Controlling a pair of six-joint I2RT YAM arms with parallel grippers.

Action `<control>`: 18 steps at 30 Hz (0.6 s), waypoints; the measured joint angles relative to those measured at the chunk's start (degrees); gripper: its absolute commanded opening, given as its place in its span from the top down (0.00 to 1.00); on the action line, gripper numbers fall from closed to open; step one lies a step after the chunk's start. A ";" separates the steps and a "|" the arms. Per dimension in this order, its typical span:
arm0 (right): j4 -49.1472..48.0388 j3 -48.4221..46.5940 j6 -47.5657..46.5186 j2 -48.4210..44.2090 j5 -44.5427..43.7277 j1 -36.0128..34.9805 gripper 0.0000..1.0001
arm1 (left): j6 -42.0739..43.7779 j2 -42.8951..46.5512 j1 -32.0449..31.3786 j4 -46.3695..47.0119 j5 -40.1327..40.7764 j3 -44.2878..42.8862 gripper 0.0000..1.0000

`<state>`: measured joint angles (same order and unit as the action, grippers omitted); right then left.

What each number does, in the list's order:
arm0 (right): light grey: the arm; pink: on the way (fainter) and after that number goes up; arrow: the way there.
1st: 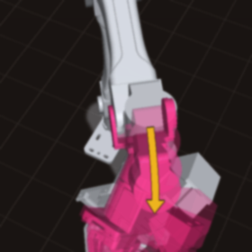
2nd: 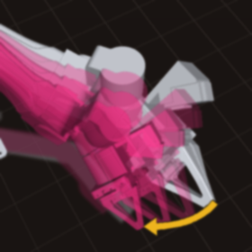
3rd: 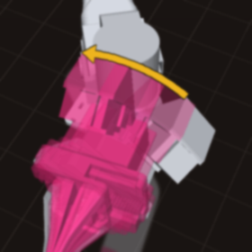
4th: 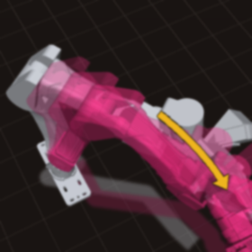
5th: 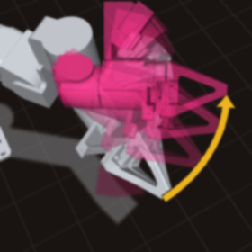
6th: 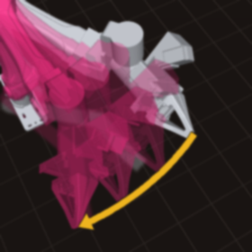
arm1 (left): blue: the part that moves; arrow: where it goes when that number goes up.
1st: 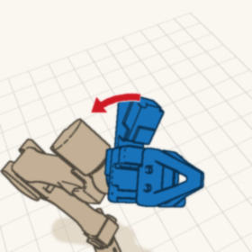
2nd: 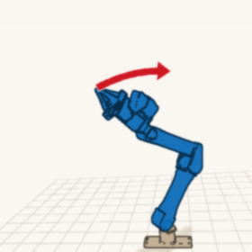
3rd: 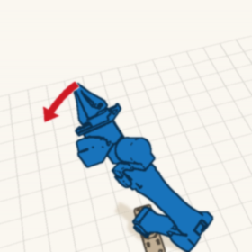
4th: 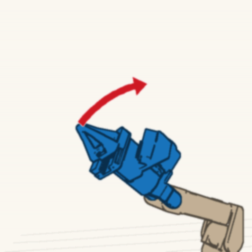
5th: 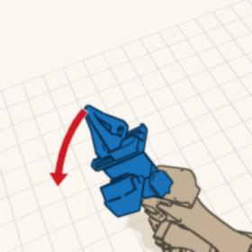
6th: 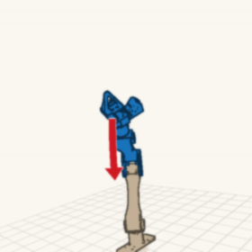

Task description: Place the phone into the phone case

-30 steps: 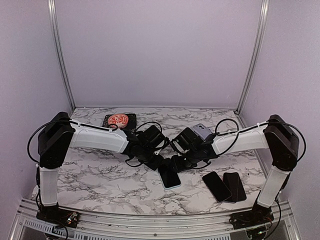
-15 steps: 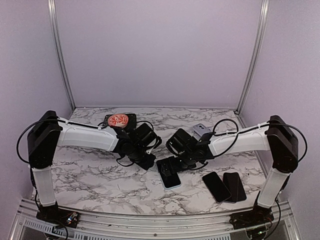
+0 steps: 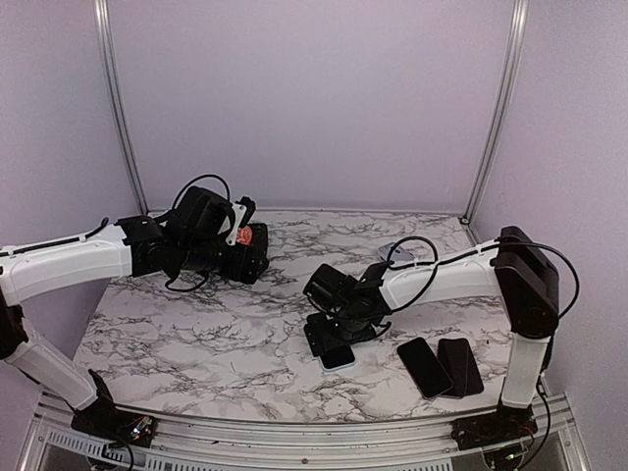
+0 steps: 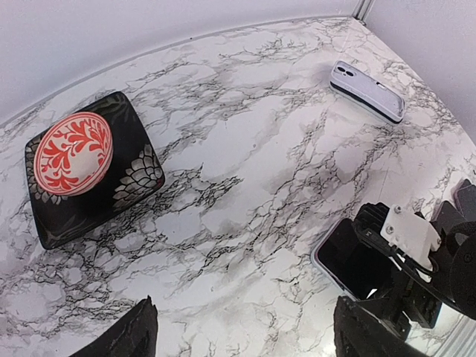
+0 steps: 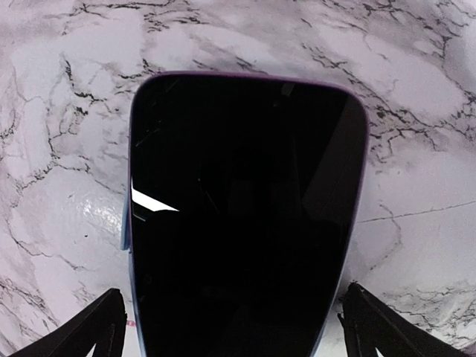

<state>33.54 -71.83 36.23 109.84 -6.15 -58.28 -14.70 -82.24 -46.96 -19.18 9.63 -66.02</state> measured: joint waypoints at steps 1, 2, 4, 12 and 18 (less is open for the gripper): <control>0.87 -0.92 0.11 0.70 -0.33 -0.24 0.03 | 0.13 0.04 -0.02 0.00 0.28 0.28 0.17; 1.40 -1.42 0.20 1.09 -0.68 -0.39 0.05 | 0.15 0.04 -0.02 -0.02 0.46 0.55 0.17; 2.49 -2.16 0.35 1.62 -1.16 -0.66 0.05 | 0.20 0.04 0.00 -0.17 0.57 0.83 0.17; 7.89 -6.16 0.85 4.07 -1.86 -2.27 0.01 | 0.35 0.04 0.04 -0.20 0.79 0.90 0.16; 9.25 -7.87 0.79 5.18 -1.81 -2.73 0.09 | 0.35 0.04 0.04 -0.20 0.83 0.90 0.16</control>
<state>42.78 -79.70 37.01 115.02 -7.97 -61.01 -14.35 -82.19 -46.92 -19.38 10.46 -65.12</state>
